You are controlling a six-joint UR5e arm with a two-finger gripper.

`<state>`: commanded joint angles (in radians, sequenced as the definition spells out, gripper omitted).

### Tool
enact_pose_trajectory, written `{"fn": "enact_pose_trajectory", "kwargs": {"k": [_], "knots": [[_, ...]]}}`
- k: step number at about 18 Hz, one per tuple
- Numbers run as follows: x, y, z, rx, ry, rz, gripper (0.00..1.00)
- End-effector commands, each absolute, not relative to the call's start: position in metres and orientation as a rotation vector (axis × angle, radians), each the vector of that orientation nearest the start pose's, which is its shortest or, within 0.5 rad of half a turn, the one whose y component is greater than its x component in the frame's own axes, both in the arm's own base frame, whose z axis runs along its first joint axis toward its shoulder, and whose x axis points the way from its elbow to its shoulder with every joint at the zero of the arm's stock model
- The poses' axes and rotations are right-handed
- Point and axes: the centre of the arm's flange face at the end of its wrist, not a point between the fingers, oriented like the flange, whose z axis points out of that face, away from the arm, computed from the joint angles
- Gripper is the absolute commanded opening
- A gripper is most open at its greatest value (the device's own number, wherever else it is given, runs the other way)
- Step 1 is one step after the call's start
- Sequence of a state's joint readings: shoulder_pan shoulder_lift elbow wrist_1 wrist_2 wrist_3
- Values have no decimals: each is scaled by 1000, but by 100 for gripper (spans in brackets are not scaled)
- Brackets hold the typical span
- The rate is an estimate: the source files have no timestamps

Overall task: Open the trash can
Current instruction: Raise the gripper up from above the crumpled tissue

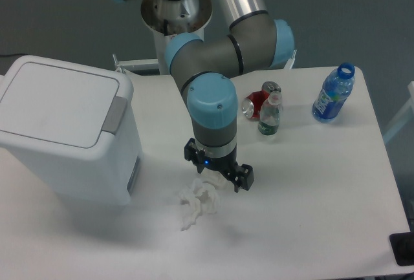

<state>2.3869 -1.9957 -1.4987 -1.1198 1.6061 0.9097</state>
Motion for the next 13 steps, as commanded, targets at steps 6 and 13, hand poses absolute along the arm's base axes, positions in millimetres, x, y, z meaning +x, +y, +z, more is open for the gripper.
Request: {"fn": "enact_pose_trajectory", "kwargs": {"k": [6, 13], "knots": [[-386, 543, 322, -3096, 133, 143, 100], [-361, 539, 322, -3066, 105, 84, 100]]}}
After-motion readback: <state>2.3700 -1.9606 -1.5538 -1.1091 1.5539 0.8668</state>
